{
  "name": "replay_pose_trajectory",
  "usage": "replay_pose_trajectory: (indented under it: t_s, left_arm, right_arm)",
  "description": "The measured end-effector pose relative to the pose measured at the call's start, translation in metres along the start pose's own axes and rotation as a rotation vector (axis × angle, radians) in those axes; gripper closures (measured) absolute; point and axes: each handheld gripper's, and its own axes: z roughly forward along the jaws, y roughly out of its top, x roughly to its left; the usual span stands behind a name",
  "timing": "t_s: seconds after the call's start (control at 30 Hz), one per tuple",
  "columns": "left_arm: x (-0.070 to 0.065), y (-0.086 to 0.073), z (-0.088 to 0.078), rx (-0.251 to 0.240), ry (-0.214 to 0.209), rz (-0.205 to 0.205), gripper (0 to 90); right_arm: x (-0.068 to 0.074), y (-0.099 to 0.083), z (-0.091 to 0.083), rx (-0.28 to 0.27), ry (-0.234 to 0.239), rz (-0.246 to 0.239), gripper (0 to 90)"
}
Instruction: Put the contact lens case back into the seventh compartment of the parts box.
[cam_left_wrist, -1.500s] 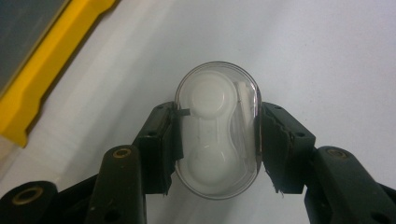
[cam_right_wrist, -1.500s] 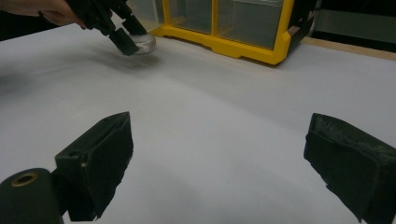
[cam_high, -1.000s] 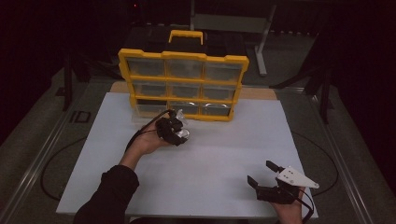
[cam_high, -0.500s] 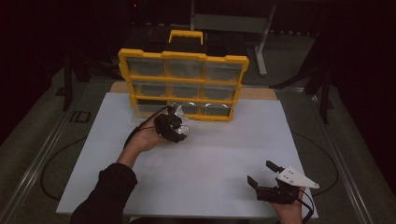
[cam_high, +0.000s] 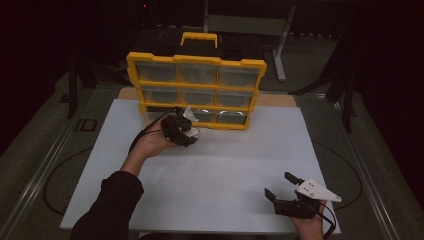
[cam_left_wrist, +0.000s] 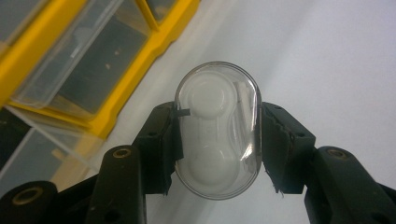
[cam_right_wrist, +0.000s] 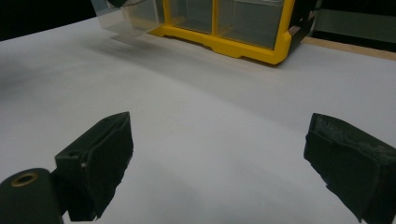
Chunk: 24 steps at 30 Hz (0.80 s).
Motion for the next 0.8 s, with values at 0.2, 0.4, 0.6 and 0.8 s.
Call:
replay_pose_trajectory:
  t_s: [0.2, 0.4, 0.6, 0.8]
  left_arm:
    - [0.005, 0.0, -0.006, 0.002, 0.011, -0.003, 49.5]
    - [0.01, -0.001, -0.011, -0.006, 0.026, -0.011, 49.5]
    - [0.015, -0.002, -0.017, -0.007, 0.041, -0.014, 49.5]
    - [0.022, -0.007, -0.021, -0.013, 0.064, -0.038, 49.5]
  right_arm:
    - [0.0, 0.0, 0.0, -0.001, 0.0, 0.002, 7.8]
    - [-0.001, 0.0, 0.0, -0.001, 0.002, 0.005, 7.8]
    - [-0.001, -0.001, 0.001, -0.002, 0.002, 0.004, 7.8]
    - [-0.002, -0.001, 0.0, -0.002, 0.0, 0.006, 7.8]
